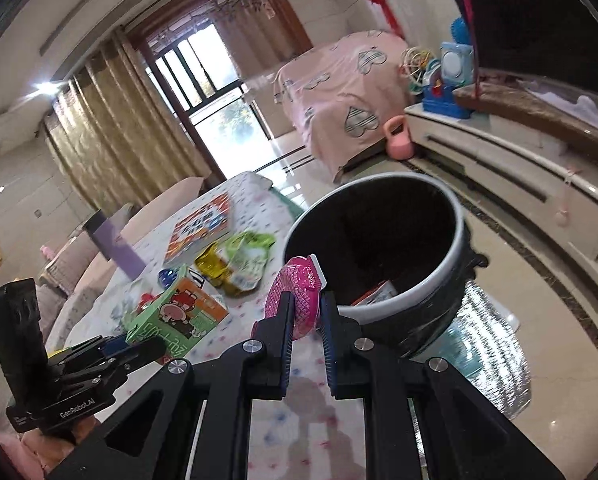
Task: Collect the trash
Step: 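Carry both items over the bin and open both tools to drop them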
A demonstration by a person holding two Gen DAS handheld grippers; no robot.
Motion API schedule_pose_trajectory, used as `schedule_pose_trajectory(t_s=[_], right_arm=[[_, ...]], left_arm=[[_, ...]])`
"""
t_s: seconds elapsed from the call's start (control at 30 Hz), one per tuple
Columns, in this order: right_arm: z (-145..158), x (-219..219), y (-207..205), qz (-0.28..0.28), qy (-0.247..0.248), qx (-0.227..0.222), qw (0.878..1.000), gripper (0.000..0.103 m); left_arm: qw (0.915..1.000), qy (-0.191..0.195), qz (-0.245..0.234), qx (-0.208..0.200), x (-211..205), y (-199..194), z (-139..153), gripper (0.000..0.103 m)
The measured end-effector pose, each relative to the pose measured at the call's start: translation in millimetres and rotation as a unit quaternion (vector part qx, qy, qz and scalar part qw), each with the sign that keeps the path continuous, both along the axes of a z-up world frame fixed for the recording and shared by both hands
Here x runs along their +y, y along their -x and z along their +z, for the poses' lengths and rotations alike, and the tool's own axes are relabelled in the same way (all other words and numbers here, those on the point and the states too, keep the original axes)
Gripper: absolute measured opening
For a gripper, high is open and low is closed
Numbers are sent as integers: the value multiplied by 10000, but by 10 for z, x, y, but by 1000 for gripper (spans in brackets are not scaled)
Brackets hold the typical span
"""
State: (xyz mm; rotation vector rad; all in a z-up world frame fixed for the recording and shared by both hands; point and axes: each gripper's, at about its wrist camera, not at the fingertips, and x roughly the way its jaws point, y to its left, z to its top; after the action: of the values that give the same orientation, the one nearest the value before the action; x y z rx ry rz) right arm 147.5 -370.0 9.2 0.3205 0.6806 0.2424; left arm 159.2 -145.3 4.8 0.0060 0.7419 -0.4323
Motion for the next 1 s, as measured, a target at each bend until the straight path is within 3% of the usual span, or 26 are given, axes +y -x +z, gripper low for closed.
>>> schedule_pose_trajectory(t_s=[0.4, 1.0], right_arm=[[132, -352, -303, -502, 505, -220, 9972, 13], [-125, -413, -895, -443, 1151, 276, 9920, 14]], left_arm=[[9998, -161, -50, 41, -486, -461, 70, 35], [9981, -491, -194, 325, -952, -1023, -127, 37]])
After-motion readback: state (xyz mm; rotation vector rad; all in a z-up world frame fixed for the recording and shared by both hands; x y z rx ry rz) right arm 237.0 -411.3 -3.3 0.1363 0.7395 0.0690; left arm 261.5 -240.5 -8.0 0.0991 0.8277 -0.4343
